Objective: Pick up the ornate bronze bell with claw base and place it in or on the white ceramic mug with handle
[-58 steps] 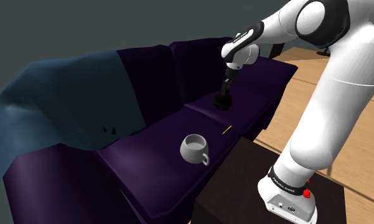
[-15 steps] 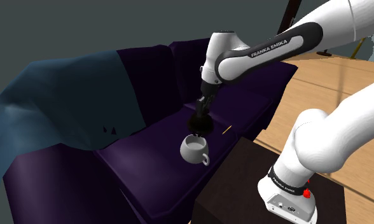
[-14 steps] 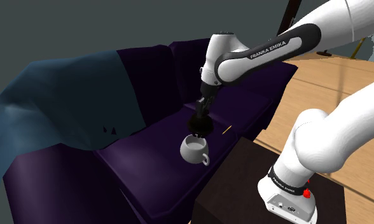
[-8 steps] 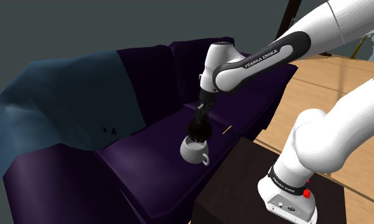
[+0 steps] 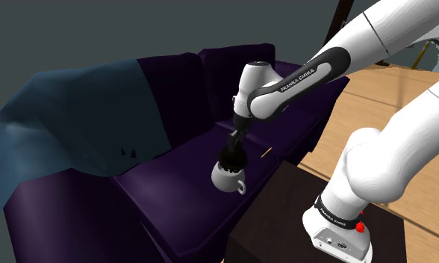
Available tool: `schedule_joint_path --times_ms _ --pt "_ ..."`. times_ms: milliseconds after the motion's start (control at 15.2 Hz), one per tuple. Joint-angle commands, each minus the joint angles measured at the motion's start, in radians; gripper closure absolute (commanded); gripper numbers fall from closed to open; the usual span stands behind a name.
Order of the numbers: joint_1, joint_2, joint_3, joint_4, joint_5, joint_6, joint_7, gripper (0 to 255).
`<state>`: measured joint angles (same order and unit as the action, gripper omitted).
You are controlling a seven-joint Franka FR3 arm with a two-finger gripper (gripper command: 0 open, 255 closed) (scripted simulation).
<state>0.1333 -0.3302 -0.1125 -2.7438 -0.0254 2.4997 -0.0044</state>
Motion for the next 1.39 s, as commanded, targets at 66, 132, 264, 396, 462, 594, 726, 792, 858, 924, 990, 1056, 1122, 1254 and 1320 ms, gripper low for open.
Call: schedule_joint_path --times_ms 66,132,264,396,462,594,726,792,858,924,990,1056,1122,1254,1320 --pt "0.001 0.005 0.0 -0.005 0.001 0.005 0.0 255" --pt "0.001 0.005 0.0 -0.005 0.001 0.005 0.0 255" --pt "0.001 0.005 0.0 -0.005 0.0 0.005 0.0 255" --pt "0.001 0.005 0.0 -0.005 0.001 0.005 0.0 0" --pt "0.002 0.002 0.001 -0.006 0.0 0.004 0.002 0" --pt "0.002 0.001 0.001 -0.007 0.0 0.004 0.002 0" --pt "0.001 0.005 0.0 -0.005 0.0 0.005 0.0 0" --pt "-0.001 -0.03 0.002 0.005 -0.003 -0.039 0.003 0" --pt "-0.003 -0.062 0.004 0.017 -0.005 -0.083 0.005 0" --pt "-0.005 -0.092 0.006 0.03 -0.007 -0.126 0.007 0" --pt "-0.006 -0.114 0.008 0.042 -0.008 -0.16 0.008 0" --pt "-0.006 -0.114 0.008 0.042 -0.008 -0.16 0.008 0" --pt "-0.006 -0.114 0.008 0.041 -0.008 -0.16 0.008 0" --pt "-0.006 -0.114 0.008 0.042 -0.008 -0.16 0.008 0" --pt "-0.006 -0.114 0.008 0.042 -0.008 -0.16 0.008 0"
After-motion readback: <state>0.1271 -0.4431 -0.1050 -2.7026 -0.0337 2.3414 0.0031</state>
